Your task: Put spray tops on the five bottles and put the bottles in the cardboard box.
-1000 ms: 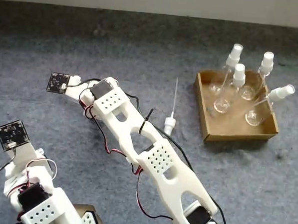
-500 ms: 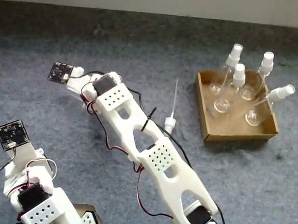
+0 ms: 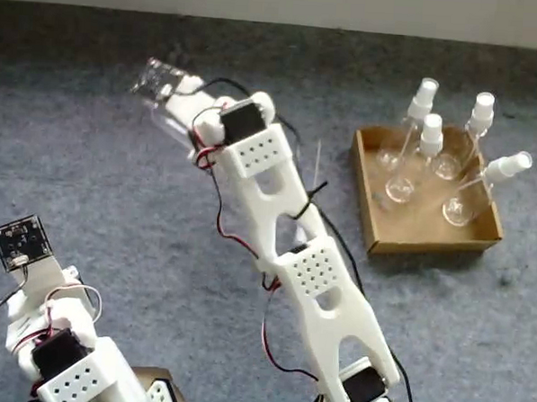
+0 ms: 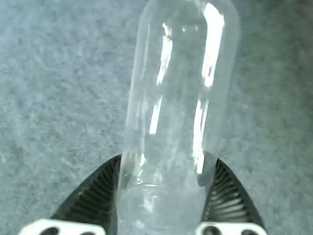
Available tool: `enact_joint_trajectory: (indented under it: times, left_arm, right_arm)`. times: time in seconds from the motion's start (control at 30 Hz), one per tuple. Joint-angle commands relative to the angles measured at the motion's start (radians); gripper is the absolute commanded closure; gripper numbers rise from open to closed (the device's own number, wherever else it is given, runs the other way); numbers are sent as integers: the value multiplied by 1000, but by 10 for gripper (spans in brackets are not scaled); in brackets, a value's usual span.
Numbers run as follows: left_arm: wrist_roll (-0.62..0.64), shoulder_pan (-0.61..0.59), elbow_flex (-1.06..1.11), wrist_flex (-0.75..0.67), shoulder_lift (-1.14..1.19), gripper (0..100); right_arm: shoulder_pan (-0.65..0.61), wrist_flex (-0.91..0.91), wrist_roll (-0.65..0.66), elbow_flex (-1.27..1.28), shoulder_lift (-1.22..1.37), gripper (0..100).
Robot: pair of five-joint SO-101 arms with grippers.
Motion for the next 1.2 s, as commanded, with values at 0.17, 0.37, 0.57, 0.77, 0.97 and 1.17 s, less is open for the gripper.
enact_joint_trajectory:
  times: [0.17, 0.37, 0.57, 0.77, 0.97, 1.17]
  left_arm:
    - [-6, 5, 19, -21, -10, 992]
    - [-6, 5, 19, -21, -10, 992]
    - [-6, 5, 19, -21, -10, 992]
    - [-6, 5, 19, -18, -10, 992]
    - [-6, 5, 19, -17, -10, 992]
    - [-6, 7, 19, -15, -8, 992]
  right_arm:
    - [124, 21, -224, -151, -314, 900]
    - [134, 22, -342, -143, -481, 900]
    - [134, 22, -347, -142, -627, 900]
    - [134, 22, -347, -140, -731, 900]
    - [134, 24, -347, -140, -794, 900]
    - [134, 24, -347, 24, -891, 900]
